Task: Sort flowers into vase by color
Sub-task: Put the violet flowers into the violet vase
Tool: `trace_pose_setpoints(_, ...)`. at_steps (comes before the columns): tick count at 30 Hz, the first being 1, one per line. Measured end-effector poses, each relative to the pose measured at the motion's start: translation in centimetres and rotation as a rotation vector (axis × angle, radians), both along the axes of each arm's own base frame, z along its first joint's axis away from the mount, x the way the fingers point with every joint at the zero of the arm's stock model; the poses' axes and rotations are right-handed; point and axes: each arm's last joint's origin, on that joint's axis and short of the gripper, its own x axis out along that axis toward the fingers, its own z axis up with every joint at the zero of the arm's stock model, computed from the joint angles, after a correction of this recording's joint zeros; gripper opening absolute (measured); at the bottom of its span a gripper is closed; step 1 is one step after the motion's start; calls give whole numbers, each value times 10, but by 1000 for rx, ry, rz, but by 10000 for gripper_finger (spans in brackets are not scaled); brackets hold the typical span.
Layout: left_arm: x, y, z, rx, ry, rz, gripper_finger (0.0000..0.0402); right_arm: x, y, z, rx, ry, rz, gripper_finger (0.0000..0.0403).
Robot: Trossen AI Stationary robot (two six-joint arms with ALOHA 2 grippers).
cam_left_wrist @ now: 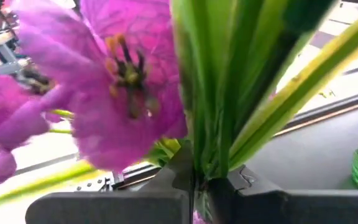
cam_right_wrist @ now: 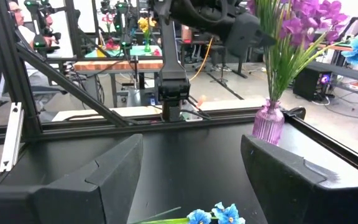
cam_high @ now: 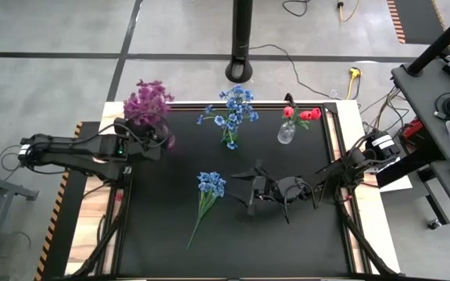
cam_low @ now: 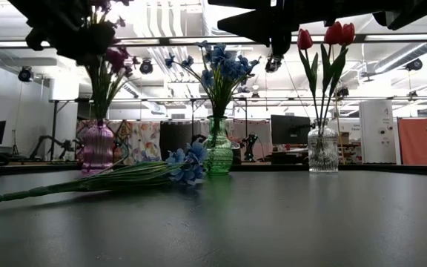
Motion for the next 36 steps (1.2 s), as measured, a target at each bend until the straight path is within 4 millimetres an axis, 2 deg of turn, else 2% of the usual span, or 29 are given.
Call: trace_pose_setpoints(36,1,11,-3,-77,25,11,3,0,0,-1,-3,7,0,265)
